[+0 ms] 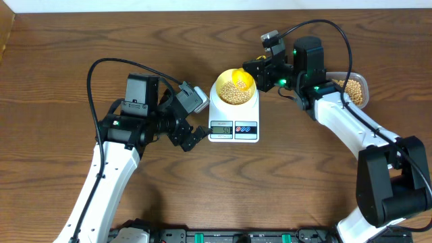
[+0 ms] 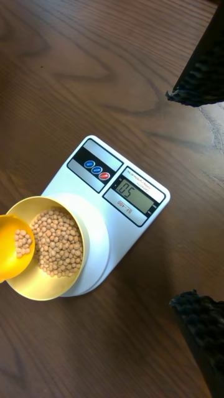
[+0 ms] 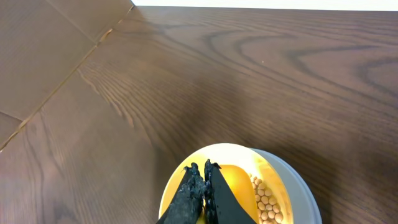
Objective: Scoop item into bowl and weigh 50g on scale
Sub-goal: 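Tilt the yellow scoop further to trickle soybeans into the bowl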
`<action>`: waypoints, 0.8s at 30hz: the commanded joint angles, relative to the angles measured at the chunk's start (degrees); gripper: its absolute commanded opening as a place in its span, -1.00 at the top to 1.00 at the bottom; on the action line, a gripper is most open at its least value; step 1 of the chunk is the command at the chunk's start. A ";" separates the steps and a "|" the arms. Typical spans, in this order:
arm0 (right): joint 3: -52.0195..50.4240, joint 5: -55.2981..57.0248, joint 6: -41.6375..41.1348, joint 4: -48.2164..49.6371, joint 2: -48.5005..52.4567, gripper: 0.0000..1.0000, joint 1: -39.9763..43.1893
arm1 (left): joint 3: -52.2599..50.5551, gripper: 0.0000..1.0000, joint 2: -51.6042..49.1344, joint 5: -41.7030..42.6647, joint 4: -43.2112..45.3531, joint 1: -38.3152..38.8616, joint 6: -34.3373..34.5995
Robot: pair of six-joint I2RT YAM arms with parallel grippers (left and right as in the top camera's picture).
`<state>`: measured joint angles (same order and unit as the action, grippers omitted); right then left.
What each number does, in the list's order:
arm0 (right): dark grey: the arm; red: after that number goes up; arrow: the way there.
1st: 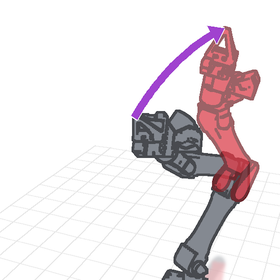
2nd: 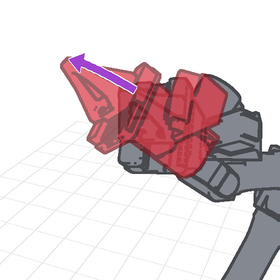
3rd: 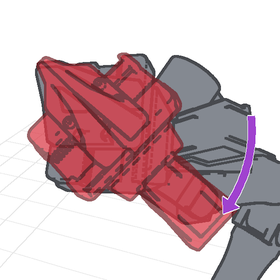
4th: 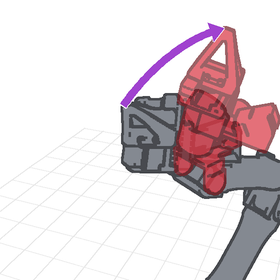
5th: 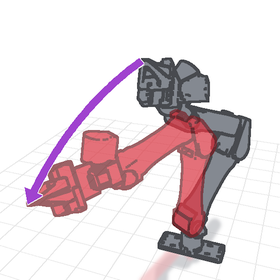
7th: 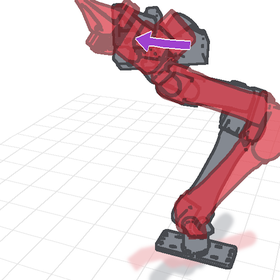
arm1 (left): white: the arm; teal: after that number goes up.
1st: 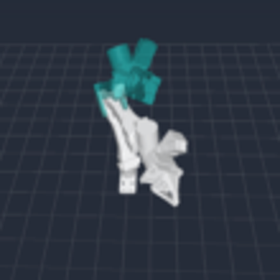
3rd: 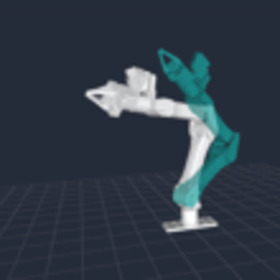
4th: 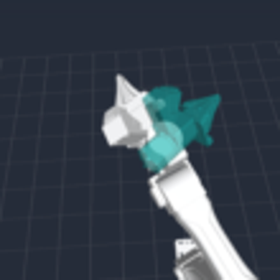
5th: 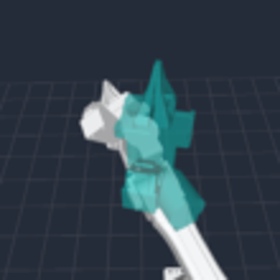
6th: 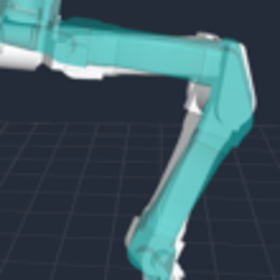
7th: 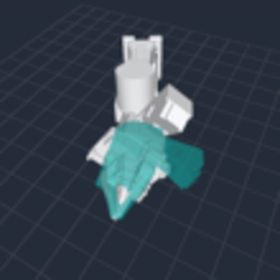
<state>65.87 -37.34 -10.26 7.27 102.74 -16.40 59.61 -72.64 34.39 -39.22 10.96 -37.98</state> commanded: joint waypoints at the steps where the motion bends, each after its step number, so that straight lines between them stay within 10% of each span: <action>1: 0.00 -0.74 -0.66 0.04 0.52 0.98 -0.15 | -0.44 -0.96 -0.35 0.74 -0.20 -0.24 -0.79; 24: 0.00 -0.79 -2.27 -0.35 0.50 0.97 -0.13 | -0.42 -0.96 -0.35 0.74 -0.20 -0.24 -0.79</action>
<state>65.87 -37.34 -10.52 7.03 102.74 -16.40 59.61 -72.64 34.39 -39.22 10.96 -37.98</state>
